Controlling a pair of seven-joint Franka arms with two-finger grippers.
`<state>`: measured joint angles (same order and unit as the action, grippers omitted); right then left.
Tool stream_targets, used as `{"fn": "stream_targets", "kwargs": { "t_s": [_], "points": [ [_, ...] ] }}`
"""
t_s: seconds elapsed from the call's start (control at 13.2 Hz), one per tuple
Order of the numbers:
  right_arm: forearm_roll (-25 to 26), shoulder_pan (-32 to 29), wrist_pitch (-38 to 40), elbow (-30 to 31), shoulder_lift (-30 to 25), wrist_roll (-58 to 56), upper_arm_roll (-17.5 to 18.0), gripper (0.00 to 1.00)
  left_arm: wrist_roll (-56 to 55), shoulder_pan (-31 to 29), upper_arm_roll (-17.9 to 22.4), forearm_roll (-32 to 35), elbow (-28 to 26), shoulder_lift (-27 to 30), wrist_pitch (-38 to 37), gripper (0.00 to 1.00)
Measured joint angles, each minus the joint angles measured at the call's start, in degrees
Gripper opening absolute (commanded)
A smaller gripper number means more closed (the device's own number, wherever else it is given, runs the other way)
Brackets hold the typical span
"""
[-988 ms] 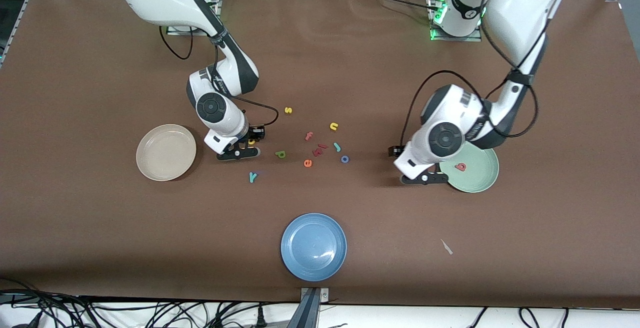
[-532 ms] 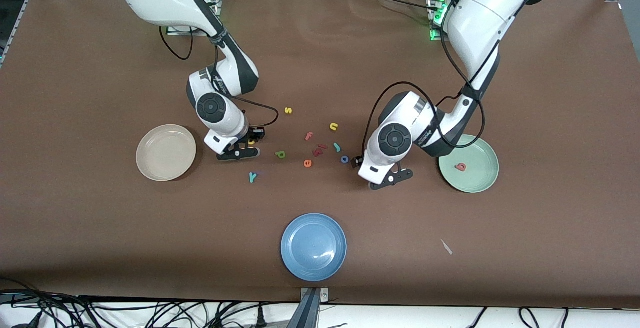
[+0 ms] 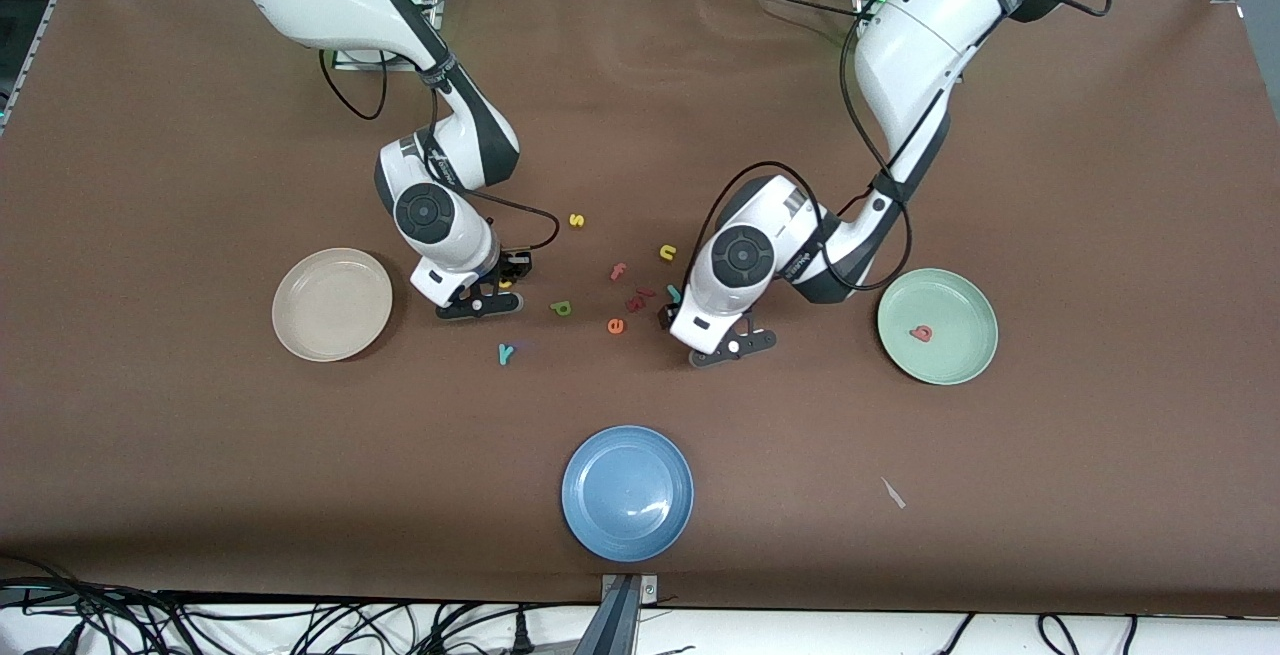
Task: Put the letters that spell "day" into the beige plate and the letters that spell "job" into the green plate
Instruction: 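Move the right gripper to the white plate while the left gripper grasps blue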
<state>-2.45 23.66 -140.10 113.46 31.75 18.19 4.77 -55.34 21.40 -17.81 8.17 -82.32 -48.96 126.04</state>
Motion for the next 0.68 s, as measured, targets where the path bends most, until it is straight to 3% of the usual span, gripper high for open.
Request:
{"fn": "stream_targets", "kwargs": {
  "t_s": [0.08,0.15,0.46,0.68],
  "points": [
    [0.0,0.0,0.0,0.0,0.0,0.0,0.0,0.25,-0.1,0.4,0.0,0.0,0.0,-0.2,0.0,0.80],
    [0.0,0.0,0.0,0.0,0.0,0.0,0.0,0.24,-0.1,0.5,0.0,0.0,0.0,-0.4,0.0,0.71],
    [0.0,-0.1,4.3,-2.9,-0.3,-0.6,-0.9,0.21,0.3,0.4,0.6,0.9,0.2,-1.4,1.8,0.70],
    [0.0,-0.3,10.3,-5.6,-3.0,-7.6,-5.8,0.21,0.3,0.4,0.6,0.9,0.3,-2.4,4.6,0.43]
  ]
}}
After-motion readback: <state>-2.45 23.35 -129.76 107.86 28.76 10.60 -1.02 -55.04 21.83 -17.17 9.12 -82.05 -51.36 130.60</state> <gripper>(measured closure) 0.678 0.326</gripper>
